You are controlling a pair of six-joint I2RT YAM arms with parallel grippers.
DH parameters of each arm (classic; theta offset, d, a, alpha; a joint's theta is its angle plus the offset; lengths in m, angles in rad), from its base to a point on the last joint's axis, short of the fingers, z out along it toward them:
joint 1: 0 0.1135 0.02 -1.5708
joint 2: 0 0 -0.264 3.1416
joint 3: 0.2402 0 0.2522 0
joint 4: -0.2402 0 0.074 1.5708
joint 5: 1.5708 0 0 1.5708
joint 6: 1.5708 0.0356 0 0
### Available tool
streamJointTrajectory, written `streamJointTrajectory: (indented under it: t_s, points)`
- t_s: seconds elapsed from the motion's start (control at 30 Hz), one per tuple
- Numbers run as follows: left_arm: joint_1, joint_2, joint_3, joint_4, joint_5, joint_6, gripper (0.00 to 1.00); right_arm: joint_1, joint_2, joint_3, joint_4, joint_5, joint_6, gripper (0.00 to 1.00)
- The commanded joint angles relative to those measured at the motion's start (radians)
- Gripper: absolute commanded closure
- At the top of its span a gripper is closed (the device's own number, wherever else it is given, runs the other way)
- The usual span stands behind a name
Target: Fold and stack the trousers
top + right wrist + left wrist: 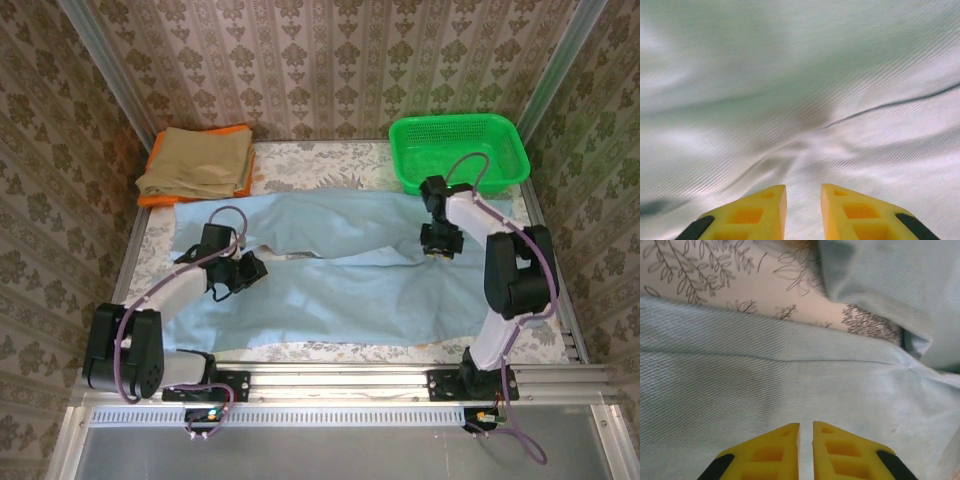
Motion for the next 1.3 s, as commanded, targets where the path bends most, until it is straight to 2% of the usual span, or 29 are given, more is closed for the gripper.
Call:
streamJointTrajectory:
  t_s: [0.0, 0.07, 0.17, 0.27, 0.37, 0.5, 0.73, 0.83, 0.93, 1.03, 1.13, 1.2, 1.27]
  points:
    - [-0.003, -0.054, 0.089, -0.072, -0.069, 0.064, 0.83, 0.142, -0.035, 0.015, -0.013, -0.046, 0.057, 0.72]
    - [-0.004, -0.036, 0.127, -0.063, -0.072, 0.047, 0.84, 0.208, -0.015, -0.027, 0.061, -0.115, 0.098, 0.73]
    - [-0.032, 0.014, 0.15, -0.009, -0.07, 0.007, 0.88, 0.298, 0.007, -0.067, 0.121, -0.14, 0.135, 0.74]
    - [-0.069, 0.062, 0.115, 0.067, -0.082, -0.023, 0.91, 0.344, 0.027, -0.132, 0.18, -0.17, 0.168, 0.75]
    - [-0.071, 0.091, 0.053, 0.122, -0.112, -0.035, 0.98, 0.375, 0.017, -0.223, 0.216, -0.183, 0.192, 0.76]
    - [-0.072, 0.091, -0.014, 0.16, -0.122, -0.023, 0.99, 0.387, -0.065, -0.383, 0.244, -0.203, 0.232, 0.76]
    - [-0.071, 0.107, -0.05, 0.137, -0.114, 0.001, 1.0, 0.306, -0.251, -0.563, 0.238, -0.236, 0.269, 0.75]
    - [-0.059, 0.092, -0.022, 0.09, -0.106, 0.029, 1.0, 0.306, -0.283, -0.531, 0.223, -0.253, 0.25, 0.74]
    - [-0.049, 0.064, 0.06, 0.0, -0.117, 0.063, 1.0, 0.301, -0.306, -0.389, 0.15, -0.229, 0.197, 0.71]
    - [-0.055, 0.026, 0.14, -0.102, -0.155, 0.071, 1.0, 0.268, -0.305, -0.275, 0.098, -0.22, 0.155, 0.69]
    - [-0.059, -0.067, 0.129, -0.204, -0.234, 0.02, 0.99, 0.26, -0.309, -0.254, 0.083, -0.229, 0.156, 0.69]
    - [-0.054, -0.169, 0.083, -0.275, -0.285, -0.013, 0.92, 0.29, -0.324, -0.264, 0.087, -0.219, 0.162, 0.67]
    - [-0.048, -0.272, 0.02, -0.307, -0.286, -0.031, 0.84, 0.298, -0.327, -0.279, 0.108, -0.211, 0.157, 0.66]
